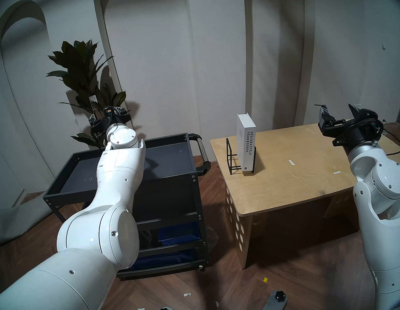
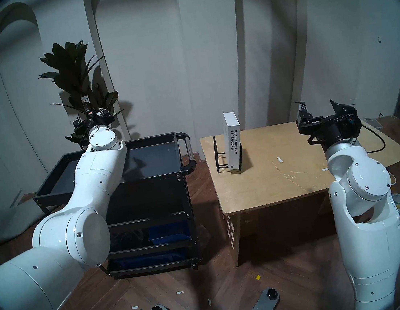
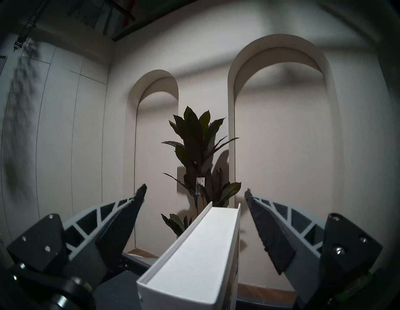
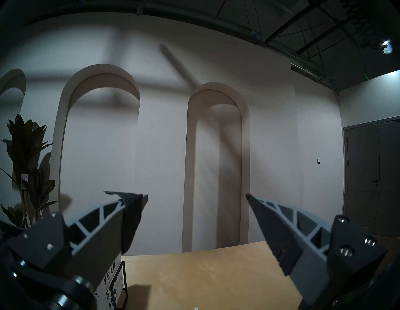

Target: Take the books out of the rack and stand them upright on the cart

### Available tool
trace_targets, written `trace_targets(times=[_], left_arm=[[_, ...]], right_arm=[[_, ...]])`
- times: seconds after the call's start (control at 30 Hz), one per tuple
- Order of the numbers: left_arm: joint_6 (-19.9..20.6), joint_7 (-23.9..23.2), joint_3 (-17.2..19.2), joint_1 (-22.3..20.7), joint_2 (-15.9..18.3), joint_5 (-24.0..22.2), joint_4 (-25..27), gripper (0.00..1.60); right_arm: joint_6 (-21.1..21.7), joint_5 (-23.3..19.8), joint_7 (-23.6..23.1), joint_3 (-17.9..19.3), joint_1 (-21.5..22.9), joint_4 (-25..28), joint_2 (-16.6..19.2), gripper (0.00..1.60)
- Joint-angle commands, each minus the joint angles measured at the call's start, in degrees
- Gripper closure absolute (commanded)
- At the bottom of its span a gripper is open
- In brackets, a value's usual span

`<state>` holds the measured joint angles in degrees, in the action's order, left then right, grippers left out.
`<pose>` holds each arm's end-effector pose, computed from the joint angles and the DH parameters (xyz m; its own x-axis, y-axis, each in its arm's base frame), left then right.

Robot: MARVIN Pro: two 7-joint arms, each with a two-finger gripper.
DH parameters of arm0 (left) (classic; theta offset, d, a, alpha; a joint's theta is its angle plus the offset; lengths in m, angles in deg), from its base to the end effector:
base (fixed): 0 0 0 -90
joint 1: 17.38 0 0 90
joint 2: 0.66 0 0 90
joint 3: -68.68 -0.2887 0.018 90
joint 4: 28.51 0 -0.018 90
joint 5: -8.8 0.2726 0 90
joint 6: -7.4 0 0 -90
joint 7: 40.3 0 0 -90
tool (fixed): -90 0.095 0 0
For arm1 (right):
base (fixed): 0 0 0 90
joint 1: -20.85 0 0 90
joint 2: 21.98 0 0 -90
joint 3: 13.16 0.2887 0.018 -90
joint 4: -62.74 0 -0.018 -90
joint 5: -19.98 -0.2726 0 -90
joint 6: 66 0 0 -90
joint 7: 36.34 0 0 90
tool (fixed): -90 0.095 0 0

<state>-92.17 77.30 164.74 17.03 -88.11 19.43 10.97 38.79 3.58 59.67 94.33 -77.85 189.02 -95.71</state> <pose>0.5961 0.0914 -0.1157 -0.2377 -0.1461 0.9603 0.5460 -0.8377 0.0077 0.3059 -0.1303 -0.1230 -0.2674 0.1008 0.9583 -0.2191 -0.9748 0.0415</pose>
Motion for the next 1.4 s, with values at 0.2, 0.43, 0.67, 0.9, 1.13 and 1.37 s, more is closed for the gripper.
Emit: trace_targets(times=[0.2,0.43,0.67,0.9,1.13,1.37], left_arm=[[-2.1,2.2,-0.8,3.9,-0.2,1.2,10.0,0.00],[-2.6,3.8,0.1,6.2,2.2,1.9,14.9,0.00],[-2.9,5.3,2.1,8.9,5.1,2.6,20.1,0.00],[-2.0,5.0,5.0,14.6,9.4,3.6,23.7,0.00],[-1.6,3.3,7.6,20.8,12.9,4.7,26.0,0.00],[-0.8,-0.2,8.4,27.1,15.0,5.8,27.8,0.00]], right_arm=[[-0.1,0.1,-0.4,-1.0,0.5,-0.4,0.1,0.00],[-0.1,0.3,-0.7,-2.1,0.7,-1.2,0.2,0.00],[-0.1,0.5,-1.1,-3.5,1.2,-2.2,0.4,0.00],[0.1,0.9,-1.6,-5.5,1.2,-3.9,0.4,0.00],[0.1,1.0,-2.0,-7.9,1.4,-6.3,0.2,0.00],[-0.4,1.7,-2.3,-10.7,2.8,-9.8,0.2,0.00]])
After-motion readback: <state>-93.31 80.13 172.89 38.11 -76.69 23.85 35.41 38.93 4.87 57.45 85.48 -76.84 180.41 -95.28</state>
